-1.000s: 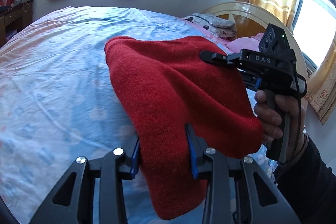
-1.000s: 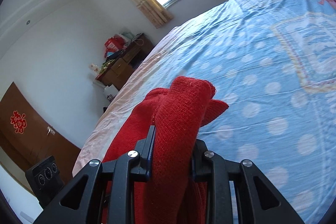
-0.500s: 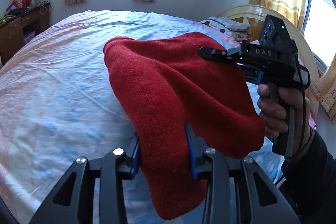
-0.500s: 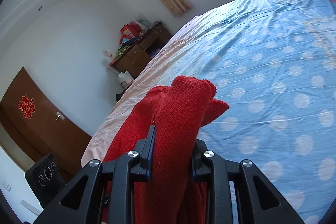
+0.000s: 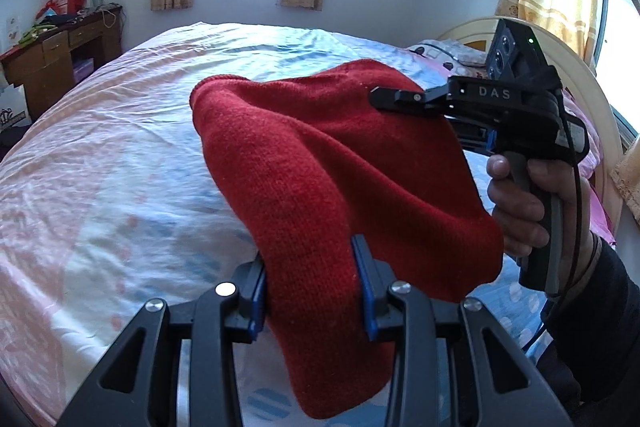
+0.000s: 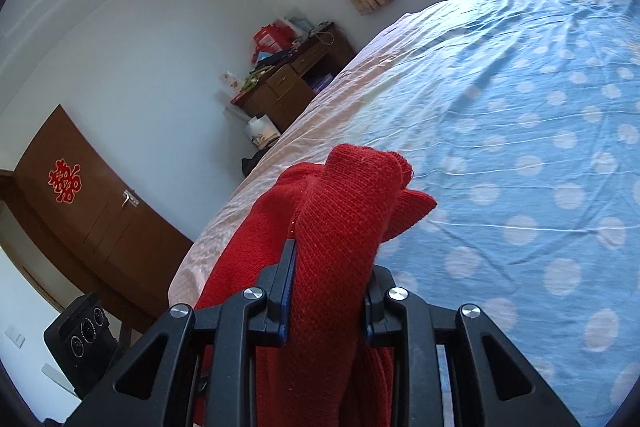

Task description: Fold small clothes

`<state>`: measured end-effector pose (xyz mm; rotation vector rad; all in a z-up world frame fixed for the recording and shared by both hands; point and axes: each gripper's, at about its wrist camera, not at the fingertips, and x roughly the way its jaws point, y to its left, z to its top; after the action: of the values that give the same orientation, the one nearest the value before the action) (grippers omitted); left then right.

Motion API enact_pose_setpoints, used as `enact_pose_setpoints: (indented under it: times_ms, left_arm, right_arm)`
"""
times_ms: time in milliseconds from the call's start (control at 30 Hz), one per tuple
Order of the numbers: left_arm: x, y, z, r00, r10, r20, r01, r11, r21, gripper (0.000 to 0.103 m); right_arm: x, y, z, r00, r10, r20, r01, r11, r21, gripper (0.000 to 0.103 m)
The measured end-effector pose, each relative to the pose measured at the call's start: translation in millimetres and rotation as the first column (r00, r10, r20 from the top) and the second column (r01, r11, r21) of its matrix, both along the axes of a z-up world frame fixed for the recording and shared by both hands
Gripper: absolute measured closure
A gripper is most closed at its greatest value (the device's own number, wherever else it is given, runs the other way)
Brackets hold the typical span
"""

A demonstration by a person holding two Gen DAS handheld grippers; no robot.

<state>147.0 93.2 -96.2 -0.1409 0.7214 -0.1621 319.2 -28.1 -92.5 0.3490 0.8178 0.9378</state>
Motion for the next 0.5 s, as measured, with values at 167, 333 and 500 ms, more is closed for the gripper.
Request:
enact_pose_setpoints:
  times_ms: [167,333,500]
  left_arm:
    - [-9.3,17.3,-4.5,1.000,0.021,0.000,-0.021,1.000,-0.002,0.064]
    - [-18.3,32.7,-7.3,0.999,0.051,-0.004,-0.051,0.999,-0.008,0.064]
    - [-24.1,41.7,-10.6,0.997,0.080,-0.003,-0.080,0.997,0.003,0.064]
  right_arm:
    - [-1.3,22.2,-3.6,0.999,0.034,-0.006,-0.034,0.999,-0.013,0.077]
    - [-1.6,45.5,-5.7,0.998,0.066,-0.011,-0.066,0.998,-0.025,0.077]
    - [-3.5,66.7,-8.8,0.996,0.093,-0.015,-0.093,0.995,-0.040,0.077]
